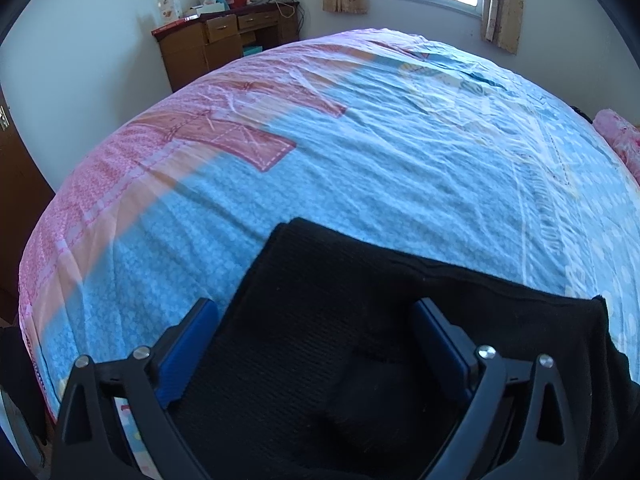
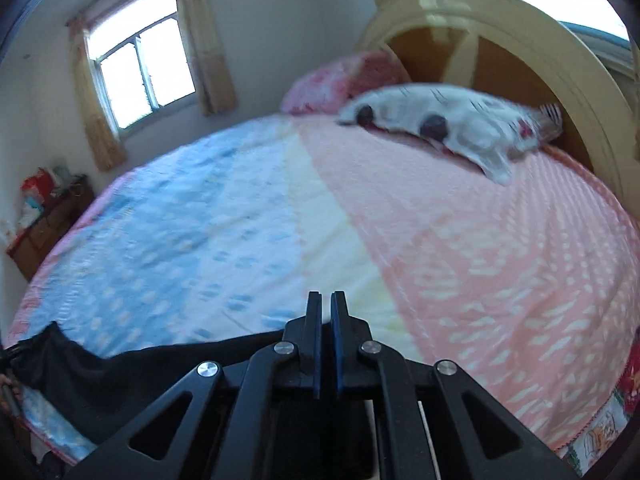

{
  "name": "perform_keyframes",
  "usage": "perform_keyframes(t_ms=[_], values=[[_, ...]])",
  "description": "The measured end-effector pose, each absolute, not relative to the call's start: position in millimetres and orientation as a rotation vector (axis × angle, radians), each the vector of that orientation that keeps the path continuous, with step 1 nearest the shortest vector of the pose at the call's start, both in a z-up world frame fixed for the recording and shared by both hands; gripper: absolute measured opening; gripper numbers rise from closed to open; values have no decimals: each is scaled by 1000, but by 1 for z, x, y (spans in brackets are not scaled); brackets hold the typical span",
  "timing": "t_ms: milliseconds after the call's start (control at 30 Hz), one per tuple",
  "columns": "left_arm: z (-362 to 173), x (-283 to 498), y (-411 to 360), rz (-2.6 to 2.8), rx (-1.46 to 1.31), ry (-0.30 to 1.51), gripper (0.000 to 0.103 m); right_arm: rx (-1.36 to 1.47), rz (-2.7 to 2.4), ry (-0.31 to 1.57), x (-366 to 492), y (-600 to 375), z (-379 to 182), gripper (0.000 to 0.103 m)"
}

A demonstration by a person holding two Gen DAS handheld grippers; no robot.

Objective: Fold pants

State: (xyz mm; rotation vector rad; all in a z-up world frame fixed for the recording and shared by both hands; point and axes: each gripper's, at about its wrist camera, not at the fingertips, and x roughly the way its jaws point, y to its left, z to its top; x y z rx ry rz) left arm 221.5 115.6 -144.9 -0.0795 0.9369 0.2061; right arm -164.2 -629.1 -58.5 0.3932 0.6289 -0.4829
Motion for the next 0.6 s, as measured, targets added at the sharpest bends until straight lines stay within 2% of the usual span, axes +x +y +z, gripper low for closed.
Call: perform_keyframes(t_ms=[100, 200, 300, 433, 500, 567, 600], values=[[-145, 221, 115, 206, -79, 939, 100, 556, -477, 664, -176, -656, -91, 5], [-145, 221, 115, 208, -79, 934, 101, 671, -533, 538, -208, -665, -85, 5], [-146, 222, 114, 218, -68, 929, 102, 624, -488, 488, -218, -640, -61, 5], [-147, 225, 114, 224, -72, 931, 103, 483, -399, 577, -188, -605, -47, 7], [-147, 224, 115, 216, -75, 932, 103, 419, -382, 649, -169, -601, -53, 15], [-147, 223, 116, 209, -76, 932, 103, 421, -389, 696, -157, -607, -64, 32], [-147, 223, 116, 208, -75, 931, 103, 418, -389, 704, -154, -610, -68, 34]])
